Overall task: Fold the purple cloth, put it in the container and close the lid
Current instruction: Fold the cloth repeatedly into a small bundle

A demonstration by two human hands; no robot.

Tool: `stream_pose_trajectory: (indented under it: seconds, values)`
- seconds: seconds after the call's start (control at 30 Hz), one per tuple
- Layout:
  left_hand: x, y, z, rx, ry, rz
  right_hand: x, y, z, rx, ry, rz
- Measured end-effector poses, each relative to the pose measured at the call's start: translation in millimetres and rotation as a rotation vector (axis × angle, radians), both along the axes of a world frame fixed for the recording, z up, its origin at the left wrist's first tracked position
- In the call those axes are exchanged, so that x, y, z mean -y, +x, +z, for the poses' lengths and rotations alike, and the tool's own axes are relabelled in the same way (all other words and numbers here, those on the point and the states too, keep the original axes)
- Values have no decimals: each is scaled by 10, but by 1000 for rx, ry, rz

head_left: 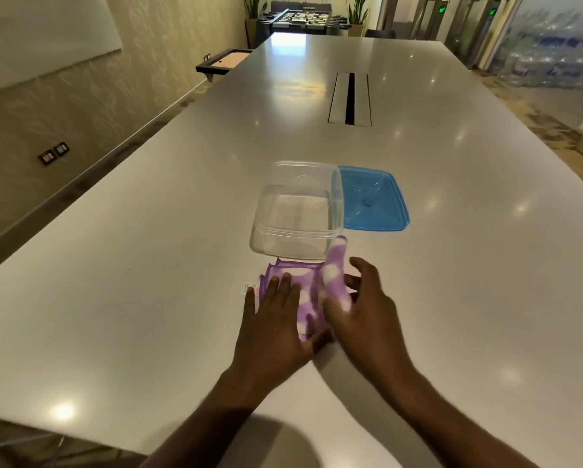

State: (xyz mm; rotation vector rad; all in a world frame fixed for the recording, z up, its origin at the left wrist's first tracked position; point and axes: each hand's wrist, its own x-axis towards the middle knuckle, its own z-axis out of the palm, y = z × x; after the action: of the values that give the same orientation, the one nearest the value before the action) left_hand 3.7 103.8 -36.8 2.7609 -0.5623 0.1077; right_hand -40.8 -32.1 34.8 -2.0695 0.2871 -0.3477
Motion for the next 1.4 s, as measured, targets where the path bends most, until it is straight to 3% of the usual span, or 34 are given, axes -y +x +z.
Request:
stream_pose_trajectory:
  seconds: [0.1, 0.2, 0.23, 0.33, 0.53, 0.6, 0.7, 0.83, 1.0, 1.2, 1.3, 1.4]
  values:
    - [-41, -32, 59, -43, -118, -106, -235, -35, -5, 38, -132, 155]
    - [-92, -75, 182, -349, -682, -12, -352, -47, -102, 31, -213, 232]
    - [-122, -61, 206, -431, -761, 26, -382, -54, -119, 30, -226, 247]
    - [-245, 23, 254, -375, -696, -44, -410, -18, -179, 38, -247, 327]
    - [-385, 137, 301, -394, -912, -15, -319, -20, -252, -5, -568, 511]
    - [-380, 146, 342, -214, -802, 21, -303, -39, -225, 83, -595, 473]
    - [-323, 171, 405, -16, -598, -145, -286, -6, -231, 274, -607, 346]
    - [-215, 231, 404, -111, -547, -274, -217, 102, -358, 98, -636, 445]
    - [-221, 192, 190, -182, -285, -246, -66, 99, -575, -40, -794, 596]
    - [-333, 131, 115, -129, 59, -194, 171, 17, -581, -118, -723, 616]
    - [-351, 116, 139, -155, 77, -169, 275, -51, -532, -142, -566, 526]
    - [-332, 79, 185, -180, 48, -155, 316, -63, -462, -21, -412, 228]
